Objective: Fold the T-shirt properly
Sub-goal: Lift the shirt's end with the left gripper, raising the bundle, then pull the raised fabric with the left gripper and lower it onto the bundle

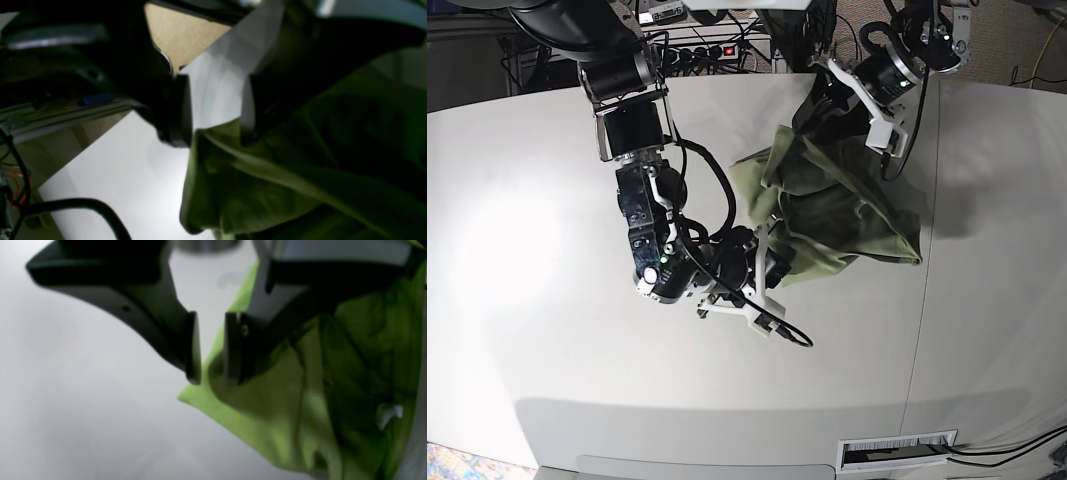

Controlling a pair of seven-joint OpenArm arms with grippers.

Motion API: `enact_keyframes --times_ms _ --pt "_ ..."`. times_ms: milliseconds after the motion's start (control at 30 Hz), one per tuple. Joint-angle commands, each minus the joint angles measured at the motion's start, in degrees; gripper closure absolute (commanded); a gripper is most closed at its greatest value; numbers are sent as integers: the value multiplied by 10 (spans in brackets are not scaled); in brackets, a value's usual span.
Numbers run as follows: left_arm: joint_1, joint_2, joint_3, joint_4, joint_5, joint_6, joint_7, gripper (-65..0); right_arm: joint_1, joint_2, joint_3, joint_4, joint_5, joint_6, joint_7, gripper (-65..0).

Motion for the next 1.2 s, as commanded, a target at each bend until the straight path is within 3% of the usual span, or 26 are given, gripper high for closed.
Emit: enact_keyframes --times_ms 0,367,600,700,867,1167 --pt "2 0 0 9 -18 -7 -14 -261 18 -3 1 9 7 1 11 -136" --pt "1 28 5 3 -35 -7 -14 -260 18 -3 1 9 23 1 11 -136" --pt "1 28 13 1 -2 -2 -34 -258 18 -3 1 9 22 1 10 -136" --pt "2 28 14 1 17 16 -60 -198 18 -3 1 9 22 1 10 -136" --pt "1 28 14 1 55 16 -86 0 18 -3 1 9 22 1 10 -136" --pt "2 25 7 2 74 15 -86 0 18 -3 1 9 19 1 10 -136"
